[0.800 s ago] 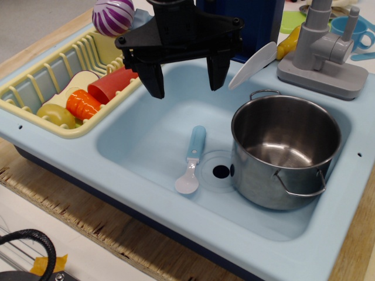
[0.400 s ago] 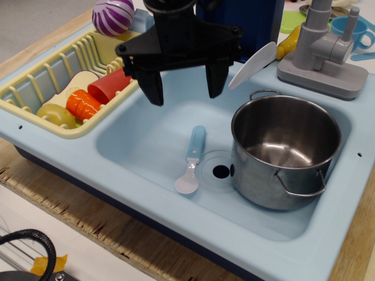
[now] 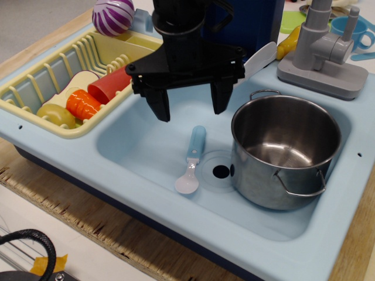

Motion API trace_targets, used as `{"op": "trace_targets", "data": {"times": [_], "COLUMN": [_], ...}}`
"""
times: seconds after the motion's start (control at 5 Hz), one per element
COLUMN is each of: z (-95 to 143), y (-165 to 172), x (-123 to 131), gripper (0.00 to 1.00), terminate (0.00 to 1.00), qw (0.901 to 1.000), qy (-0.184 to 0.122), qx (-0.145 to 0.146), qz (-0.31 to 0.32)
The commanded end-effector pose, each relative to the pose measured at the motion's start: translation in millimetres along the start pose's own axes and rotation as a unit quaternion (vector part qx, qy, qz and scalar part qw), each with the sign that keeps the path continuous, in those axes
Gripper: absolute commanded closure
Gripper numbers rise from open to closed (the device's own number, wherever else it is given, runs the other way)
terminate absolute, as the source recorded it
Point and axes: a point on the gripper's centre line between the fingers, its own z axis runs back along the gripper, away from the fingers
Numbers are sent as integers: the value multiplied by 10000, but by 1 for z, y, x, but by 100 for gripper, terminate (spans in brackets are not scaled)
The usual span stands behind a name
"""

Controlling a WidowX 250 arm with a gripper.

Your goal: Put spoon in pot

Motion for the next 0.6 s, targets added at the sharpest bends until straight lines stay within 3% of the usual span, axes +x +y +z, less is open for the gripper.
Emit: {"op": "trace_targets", "data": {"times": [0.0,0.4], "z": [-11,-32], "y": [2,7], "x": [7,9], "gripper": [0,0], "terminate": [0,0], "qw": [9999,9992], "qy": [72,252], "qx": [-39,-203], "qz": [124,218]}}
